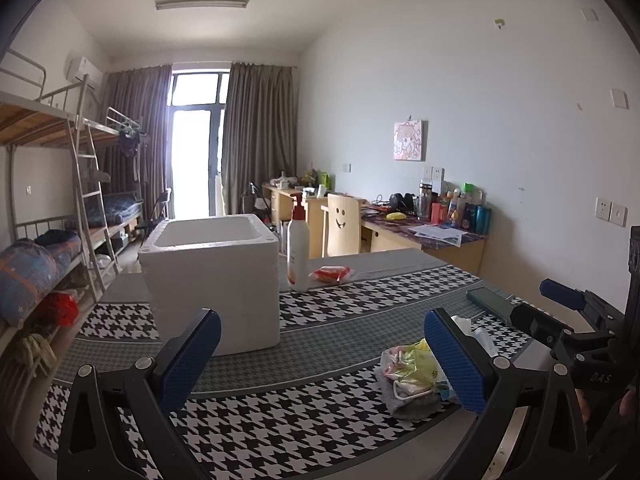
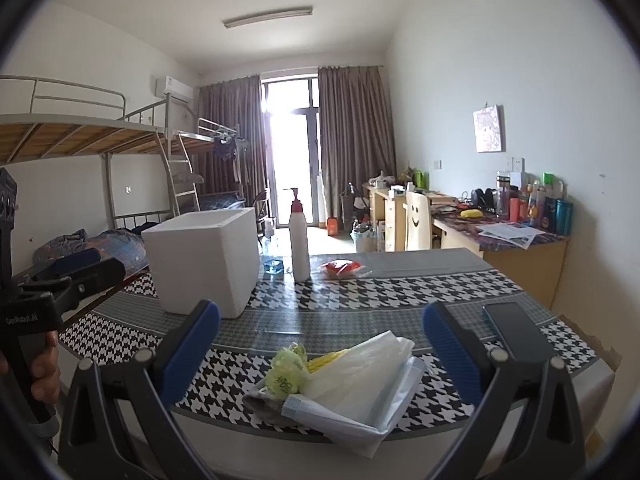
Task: Organize soft objects
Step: 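Move both tools toward the pile of soft items on the table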
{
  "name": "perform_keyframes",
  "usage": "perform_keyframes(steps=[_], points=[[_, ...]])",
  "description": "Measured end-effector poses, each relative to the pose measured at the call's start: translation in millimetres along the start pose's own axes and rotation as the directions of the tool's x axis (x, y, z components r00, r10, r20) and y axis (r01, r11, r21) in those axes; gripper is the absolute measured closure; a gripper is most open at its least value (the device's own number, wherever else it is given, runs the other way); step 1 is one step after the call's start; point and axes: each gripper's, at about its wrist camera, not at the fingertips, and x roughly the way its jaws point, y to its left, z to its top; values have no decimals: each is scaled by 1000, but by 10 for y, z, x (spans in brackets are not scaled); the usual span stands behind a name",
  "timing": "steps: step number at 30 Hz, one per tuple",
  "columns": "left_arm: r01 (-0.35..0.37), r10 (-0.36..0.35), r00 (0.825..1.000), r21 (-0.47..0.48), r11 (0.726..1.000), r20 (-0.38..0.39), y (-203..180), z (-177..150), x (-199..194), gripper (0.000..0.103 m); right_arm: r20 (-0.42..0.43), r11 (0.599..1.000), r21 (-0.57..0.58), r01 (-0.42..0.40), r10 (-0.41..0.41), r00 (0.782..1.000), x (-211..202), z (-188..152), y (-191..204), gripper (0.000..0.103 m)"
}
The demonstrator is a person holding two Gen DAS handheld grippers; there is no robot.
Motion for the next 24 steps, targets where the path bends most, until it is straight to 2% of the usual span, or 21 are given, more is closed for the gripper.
perform_keyframes(steps=[16,24], points=[[35,-35,999,5,999,-39,-89,-21,190,1,-38,1000,3,25,-25,999,90,-39,-82,0],[65,-63,994,24,998,-94,-166,-83,346,1,-83,999,2,36,-36,996,165,-87,-114,0]])
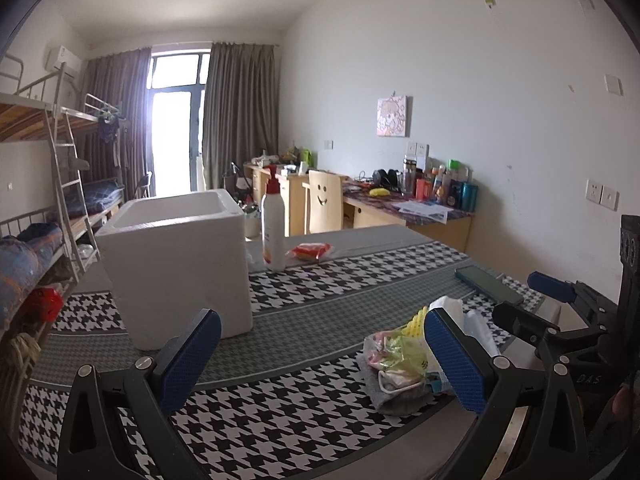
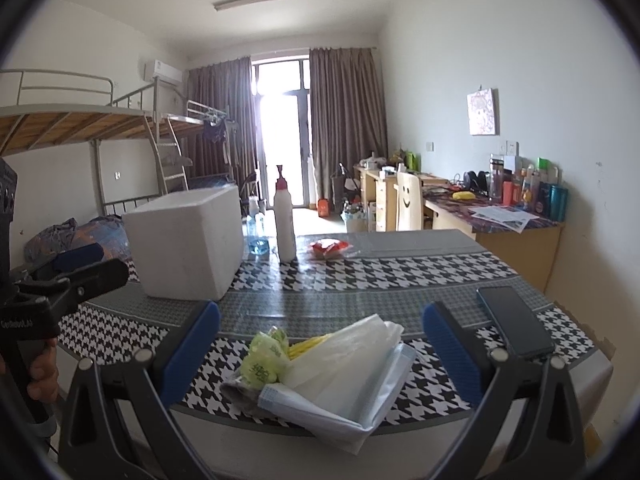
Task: Organize soft objects
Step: 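Move both tools toward the pile of soft items on the table, then grasp the green-white plastic bag with the left tool while the right tool grasps the white tissue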
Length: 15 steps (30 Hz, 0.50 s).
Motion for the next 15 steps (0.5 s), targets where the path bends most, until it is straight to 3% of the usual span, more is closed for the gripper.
perform_keyframes(steps=[15], points=[[73,-66,990,55,996,-126,-204,-113,399,1,-94,999,29,21,-18,995,175,-94,-128,0]])
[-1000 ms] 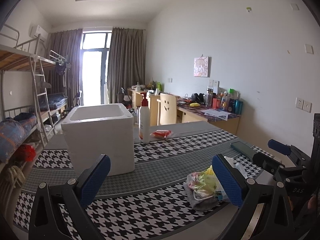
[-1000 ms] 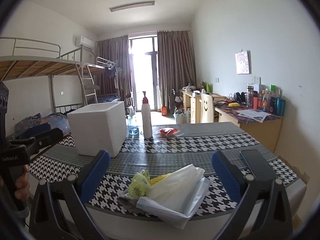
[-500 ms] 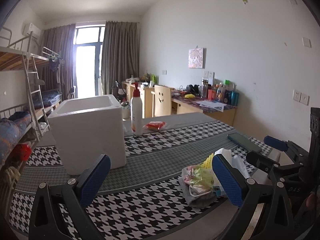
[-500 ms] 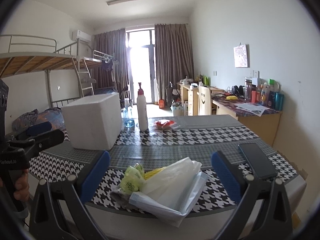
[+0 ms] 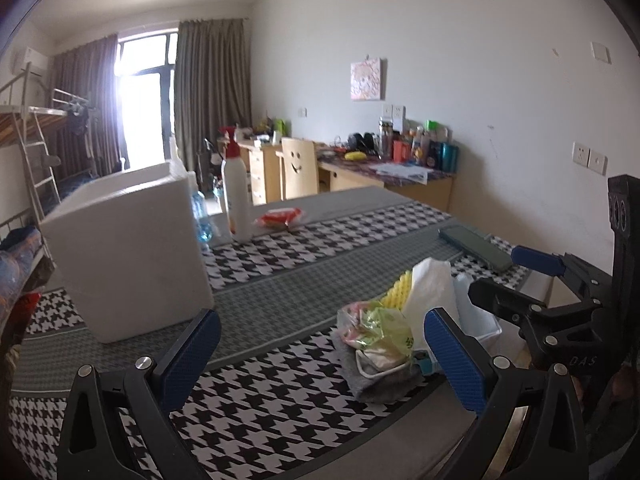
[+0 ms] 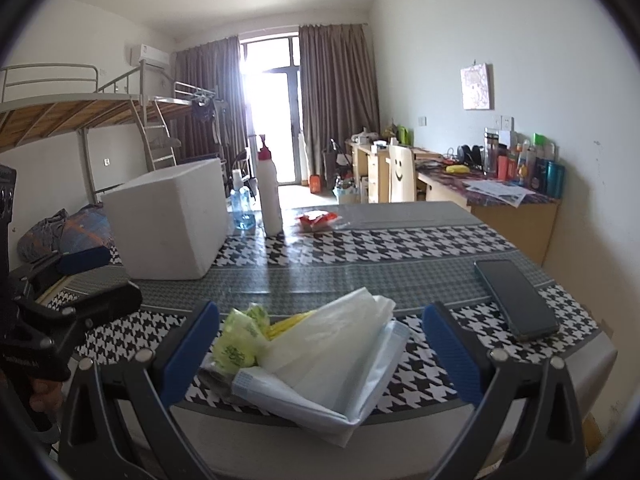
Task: Organize soft objects
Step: 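Grasp the green-white plastic bag with the left tool while the right tool grasps the white tissue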
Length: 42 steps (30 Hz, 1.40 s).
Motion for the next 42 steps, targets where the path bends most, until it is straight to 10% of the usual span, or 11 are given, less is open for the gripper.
perform_keyframes(steps=[24,42], points=[[58,-57,986,1,998,-155,-238,-8,737,4,-75,997,32,73,-71,995,194,-76,-275,5],[104,-108,963,-30,994,-246,-269,-98,957,55,-98,996,64,54,-48,994,254,-101,-347,5]])
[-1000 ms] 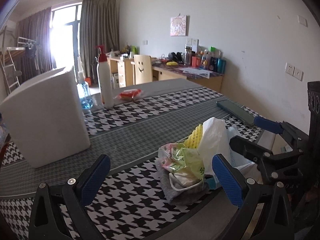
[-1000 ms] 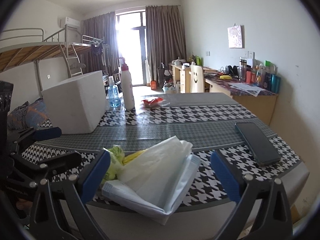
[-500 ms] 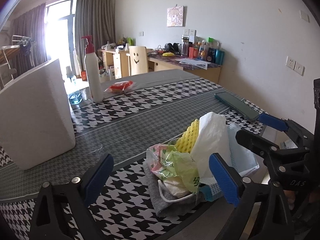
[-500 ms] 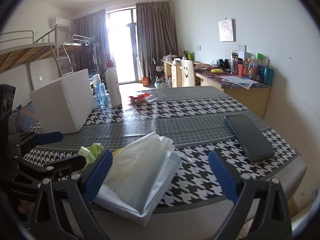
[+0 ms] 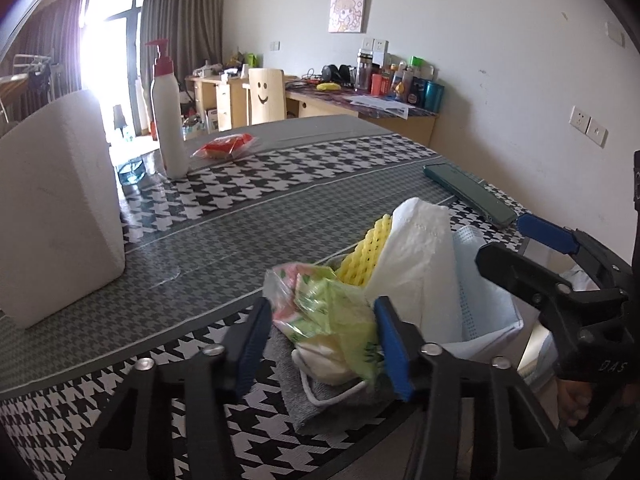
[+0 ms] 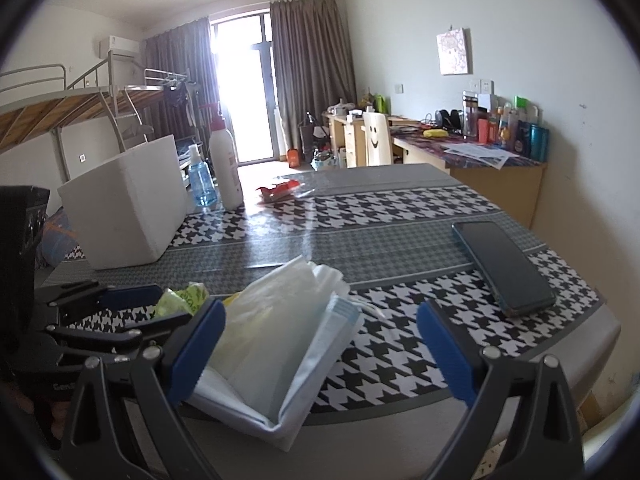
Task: Organize soft objects
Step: 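Grasp the green-white plastic bag with the left tool while the right tool grasps the white tissue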
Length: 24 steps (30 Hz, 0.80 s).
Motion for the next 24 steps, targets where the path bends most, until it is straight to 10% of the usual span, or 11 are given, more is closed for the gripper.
perform_keyframes(steps=[10,24], points=[[9,-10,1000,-47,999,-16,132,-47,-20,75,-8,1000,-12,-24,24,1000,0,19,71,5],[-15,23,996,-89,996,90,374,-55,-432,75,-63,996,-31,-78,76,995,132,91,296,5]])
